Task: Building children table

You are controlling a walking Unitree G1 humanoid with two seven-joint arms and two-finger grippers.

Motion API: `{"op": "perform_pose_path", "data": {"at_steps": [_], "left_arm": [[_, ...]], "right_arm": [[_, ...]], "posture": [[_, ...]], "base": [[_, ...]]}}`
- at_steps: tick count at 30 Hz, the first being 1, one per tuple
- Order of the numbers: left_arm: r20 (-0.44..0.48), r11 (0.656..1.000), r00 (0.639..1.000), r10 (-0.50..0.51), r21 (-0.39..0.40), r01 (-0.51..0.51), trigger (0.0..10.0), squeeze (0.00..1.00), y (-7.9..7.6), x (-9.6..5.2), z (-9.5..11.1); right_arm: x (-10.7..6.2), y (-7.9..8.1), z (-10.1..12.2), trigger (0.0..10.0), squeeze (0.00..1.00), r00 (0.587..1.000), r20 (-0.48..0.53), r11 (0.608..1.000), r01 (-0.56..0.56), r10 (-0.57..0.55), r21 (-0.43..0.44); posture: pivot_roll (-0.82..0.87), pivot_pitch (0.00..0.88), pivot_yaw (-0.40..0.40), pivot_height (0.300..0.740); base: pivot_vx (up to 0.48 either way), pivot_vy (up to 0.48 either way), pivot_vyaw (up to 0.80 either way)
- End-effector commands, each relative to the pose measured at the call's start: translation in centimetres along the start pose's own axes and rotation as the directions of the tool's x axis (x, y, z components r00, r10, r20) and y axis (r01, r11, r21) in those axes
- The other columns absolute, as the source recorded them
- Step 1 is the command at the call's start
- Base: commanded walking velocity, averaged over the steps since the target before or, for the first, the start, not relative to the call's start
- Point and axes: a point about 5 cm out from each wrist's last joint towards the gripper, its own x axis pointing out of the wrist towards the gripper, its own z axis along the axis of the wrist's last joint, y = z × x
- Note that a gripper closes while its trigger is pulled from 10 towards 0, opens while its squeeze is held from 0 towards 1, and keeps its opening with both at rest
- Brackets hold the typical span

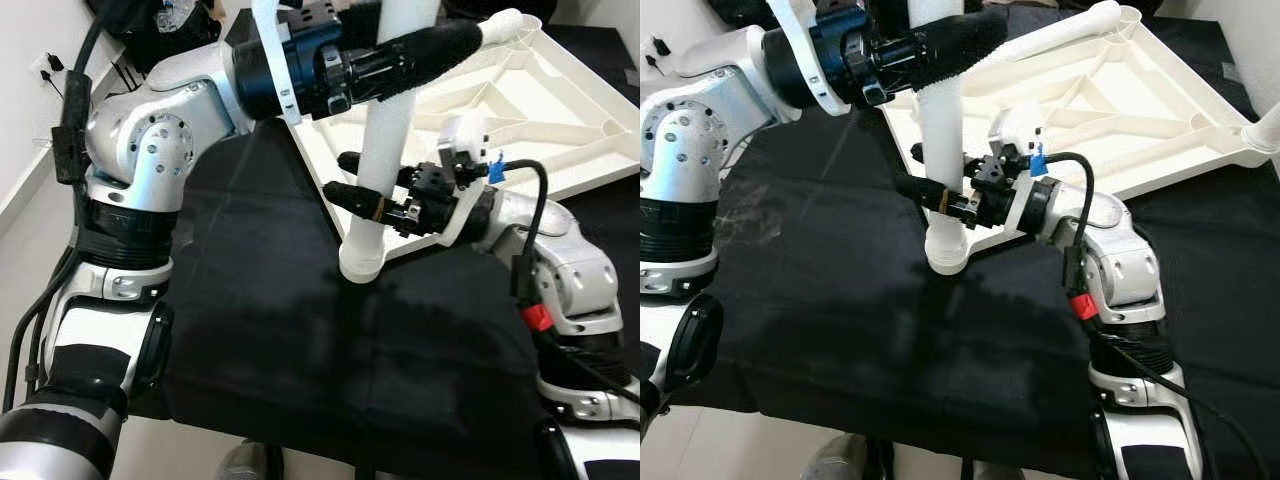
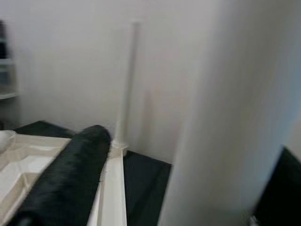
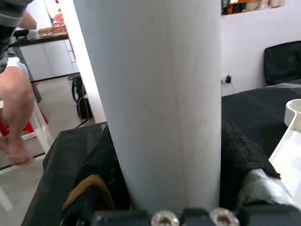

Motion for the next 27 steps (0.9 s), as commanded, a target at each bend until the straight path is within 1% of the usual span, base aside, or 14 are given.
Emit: {"op": "perform_pose_path", "data": {"at_steps": [1,4,5,6,7,9,10,11,12,13,14,18,20,27], "left_arm": [[0.042,0.996,0.996,0.085,-0.009,-0.084,10.0,1.0,0.4,-1.8,1.2],[0.058,0.991,0.989,0.135,-0.002,-0.136,10.0,1.0,0.2,-3.1,1.9],[0.077,0.981,0.978,0.196,-0.008,-0.196,10.0,1.0,0.0,-4.6,2.3],[0.077,0.981,0.978,0.196,-0.008,-0.196,10.0,1.0,0.0,-4.6,2.3],[0.091,0.965,0.961,0.263,-0.021,-0.262,10.0,1.0,-0.4,-6.2,2.3],[0.091,0.965,0.961,0.263,-0.021,-0.262,10.0,1.0,-0.4,-6.2,2.3],[0.08,0.95,0.947,0.312,-0.027,-0.311,10.0,1.0,-1.0,-7.6,1.8],[0.08,0.95,0.947,0.312,-0.027,-0.311,10.0,1.0,-1.0,-7.6,1.8],[0.064,0.931,0.929,0.365,-0.057,-0.361,10.0,1.0,-1.7,-9.0,0.7],[0.018,0.909,0.911,0.413,-0.066,-0.411,10.0,1.0,-2.5,-10.5,-0.9],[-0.02,0.881,0.887,0.462,-0.105,-0.461,10.0,1.0,-3.4,-11.9,-2.8],[-0.054,0.856,0.866,0.497,-0.132,-0.499,10.0,1.0,-4.2,-12.9,-4.3],[-0.128,0.802,0.821,0.556,-0.175,-0.571,10.0,1.0,-5.8,-14.3,-7.1],[-0.16,0.759,0.787,0.596,-0.207,-0.617,10.0,1.0,-6.5,-15.0,-8.2]], "right_arm": [[0.2,0.9,-0.6,0.0,0.0,1.0,0.004,1.0,-0.009,0.009,0.027],[0.4,0.9,-1.4,0.0,0.0,0.992,-0.05,0.993,0.116,-0.115,0.019],[0.5,0.7,-2.6,0.0,0.0,0.939,-0.126,0.947,0.32,-0.321,-0.031],[0.5,0.7,-2.6,0.0,0.0,0.939,-0.126,0.947,0.32,-0.321,-0.031],[-0.4,0.9,-4.5,0.0,0.0,0.731,-0.199,0.75,0.661,-0.653,-0.031],[-0.4,0.9,-4.5,0.0,0.0,0.731,-0.199,0.75,0.661,-0.653,-0.031],[-1.0,2.4,-6.3,0.0,0.0,0.577,-0.26,0.615,0.783,-0.774,-0.095],[-1.0,2.4,-6.3,0.0,0.0,0.577,-0.26,0.615,0.783,-0.774,-0.095],[-1.3,3.7,-7.6,0.0,0.0,0.479,-0.304,0.528,0.843,-0.823,-0.1],[-1.2,4.2,-8.1,0.0,0.0,0.464,-0.314,0.518,0.848,-0.828,-0.111],[-0.9,4.3,-8.1,0.0,0.0,0.495,-0.303,0.547,0.829,-0.814,-0.118],[-0.9,4.1,-8.1,0.0,0.0,0.502,-0.297,0.553,0.825,-0.812,-0.118],[-0.7,3.7,-7.8,0.0,0.0,0.511,-0.271,0.554,0.825,-0.816,-0.114],[-0.4,3.8,-7.6,0.0,0.0,0.489,-0.267,0.531,0.84,-0.83,-0.113]], "posture": [[0.05,0.243,0.031,0.74],[0.05,0.247,0.029,0.74],[0.05,0.249,0.021,0.74],[0.05,0.249,0.021,0.74],[0.06,0.249,0.009,0.74],[0.06,0.249,0.009,0.74],[0.05,0.251,0.008,0.74],[0.05,0.251,0.008,0.74],[0.06,0.253,0.022,0.74],[0.05,0.246,0.019,0.74],[0.05,0.244,0.012,0.74],[0.05,0.241,0.014,0.74],[0.05,0.231,0.013,0.74],[0.05,0.226,0.016,0.74]], "base": [[0.0,0.0,0.0],[0.0,0.0,0.0],[0.0,0.0,0.0],[0.0,0.0,0.0],[0.0,0.0,0.0],[0.0,0.0,0.0],[0.0,0.0,0.0],[0.0,0.0,0.0],[0.0,0.0,0.0],[0.0,0.0,0.0],[0.0,0.0,0.0],[0.0,0.0,0.0],[0.0,0.0,0.0],[0.0,0.0,0.0]]}}
